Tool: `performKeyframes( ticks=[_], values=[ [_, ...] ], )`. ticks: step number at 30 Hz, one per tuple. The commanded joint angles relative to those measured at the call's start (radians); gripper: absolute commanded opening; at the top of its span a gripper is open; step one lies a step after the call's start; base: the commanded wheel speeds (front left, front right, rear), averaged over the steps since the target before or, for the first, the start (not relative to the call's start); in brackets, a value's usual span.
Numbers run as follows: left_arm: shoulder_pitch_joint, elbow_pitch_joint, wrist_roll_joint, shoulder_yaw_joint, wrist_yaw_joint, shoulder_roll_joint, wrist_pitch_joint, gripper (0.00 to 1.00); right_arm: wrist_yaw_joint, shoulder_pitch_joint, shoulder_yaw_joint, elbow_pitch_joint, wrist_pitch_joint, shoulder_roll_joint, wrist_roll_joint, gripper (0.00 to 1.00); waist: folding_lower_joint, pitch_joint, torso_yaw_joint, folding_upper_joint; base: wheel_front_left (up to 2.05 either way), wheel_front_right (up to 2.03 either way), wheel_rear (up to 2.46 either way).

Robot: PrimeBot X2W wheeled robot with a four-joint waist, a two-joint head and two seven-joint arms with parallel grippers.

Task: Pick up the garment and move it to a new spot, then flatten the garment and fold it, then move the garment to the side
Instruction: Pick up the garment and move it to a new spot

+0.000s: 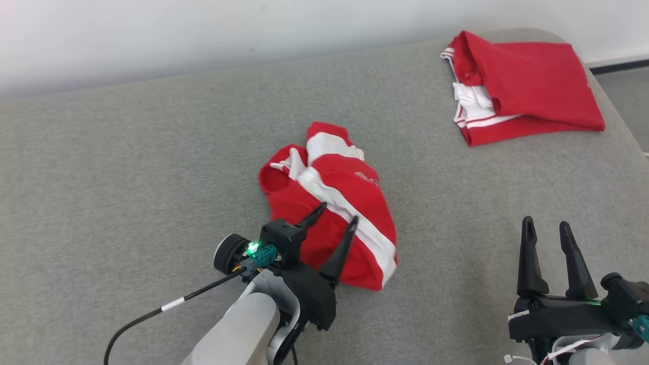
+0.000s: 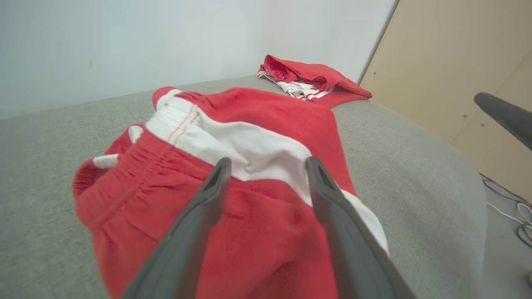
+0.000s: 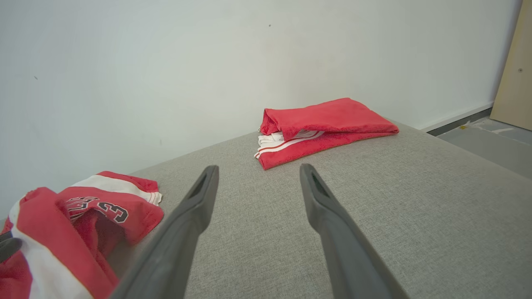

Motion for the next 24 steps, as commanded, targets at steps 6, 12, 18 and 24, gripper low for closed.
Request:
performKeyframes(
  ticks=[6, 12, 18, 24],
  values=[
    [-0.001, -0.066, 0.010, 0.022, 0.019, -0.009, -0.064, 1.00, -0.003, 0.026, -0.013, 0.003, -0.005, 0.001, -0.023, 1.00, 0.0000, -0.067, 0.069, 0.0000, 0.00, 0.00, 0.00],
    [0.059, -0.184, 0.057, 0.110, 0.065, 0.070, -0.072, 1.00, -0.003, 0.054, -0.016, -0.003, -0.005, 0.001, -0.034, 1.00, 0.0000, -0.112, 0.116, 0.0000, 0.00, 0.00, 0.00],
    [0.210, -0.370, 0.103, 0.282, 0.096, 0.165, -0.072, 1.00, -0.003, 0.070, -0.012, -0.015, -0.005, -0.001, -0.045, 1.00, 0.0000, -0.136, 0.154, 0.0000, 0.00, 0.00, 0.00],
    [0.346, -0.453, 0.121, 0.413, 0.113, 0.217, -0.072, 1.00, -0.003, 0.081, -0.011, -0.017, -0.005, -0.008, -0.048, 1.00, 0.0000, -0.157, 0.175, 0.0000, 0.00, 0.00, 0.00]
  ],
)
